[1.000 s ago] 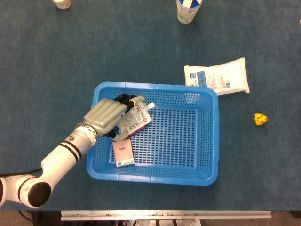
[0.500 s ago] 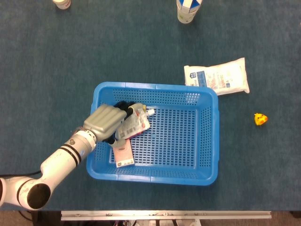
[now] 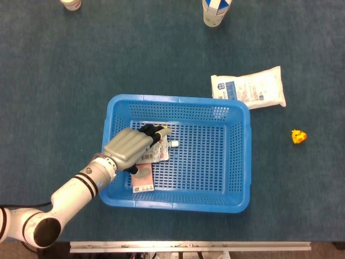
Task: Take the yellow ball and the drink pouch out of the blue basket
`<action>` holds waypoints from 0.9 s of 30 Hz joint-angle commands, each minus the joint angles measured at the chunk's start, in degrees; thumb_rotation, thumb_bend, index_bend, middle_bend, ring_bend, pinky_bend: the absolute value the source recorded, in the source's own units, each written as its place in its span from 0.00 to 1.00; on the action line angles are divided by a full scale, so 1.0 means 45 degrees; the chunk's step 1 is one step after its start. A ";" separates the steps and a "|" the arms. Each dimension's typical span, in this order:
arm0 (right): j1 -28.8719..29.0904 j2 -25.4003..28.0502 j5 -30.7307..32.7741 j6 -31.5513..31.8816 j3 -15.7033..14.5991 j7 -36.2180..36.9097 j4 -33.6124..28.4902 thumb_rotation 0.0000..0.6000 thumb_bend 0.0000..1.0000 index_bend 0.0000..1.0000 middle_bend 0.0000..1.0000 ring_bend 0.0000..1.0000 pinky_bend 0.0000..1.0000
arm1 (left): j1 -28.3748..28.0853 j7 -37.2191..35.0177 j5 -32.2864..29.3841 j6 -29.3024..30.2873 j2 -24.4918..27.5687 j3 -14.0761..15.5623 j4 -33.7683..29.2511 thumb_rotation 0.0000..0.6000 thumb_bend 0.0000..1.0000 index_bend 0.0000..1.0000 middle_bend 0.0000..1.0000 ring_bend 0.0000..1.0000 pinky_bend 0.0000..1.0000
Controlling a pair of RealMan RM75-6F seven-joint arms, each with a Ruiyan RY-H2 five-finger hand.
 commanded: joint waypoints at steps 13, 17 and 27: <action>-0.0232 0.0194 -0.0288 -0.0016 0.0014 0.0526 0.0180 1.00 0.22 0.06 0.26 0.16 0.37 | -0.0141 0.0667 -0.0281 0.0735 -0.0577 -0.0095 0.0214 1.00 0.27 0.00 0.03 0.02 0.24; -0.0220 0.0155 -0.0379 -0.0089 0.0027 0.0610 0.0248 1.00 0.22 0.06 0.26 0.16 0.37 | -0.0227 0.0802 -0.0508 0.0689 -0.0426 -0.0035 -0.0062 1.00 0.27 0.00 0.00 0.00 0.16; -0.0275 0.0129 -0.0553 -0.0068 0.0079 0.0815 0.0333 1.00 0.22 0.06 0.26 0.16 0.37 | -0.0213 0.0792 -0.0091 0.1164 -0.0121 -0.0230 -0.0641 1.00 0.27 0.00 0.00 0.00 0.15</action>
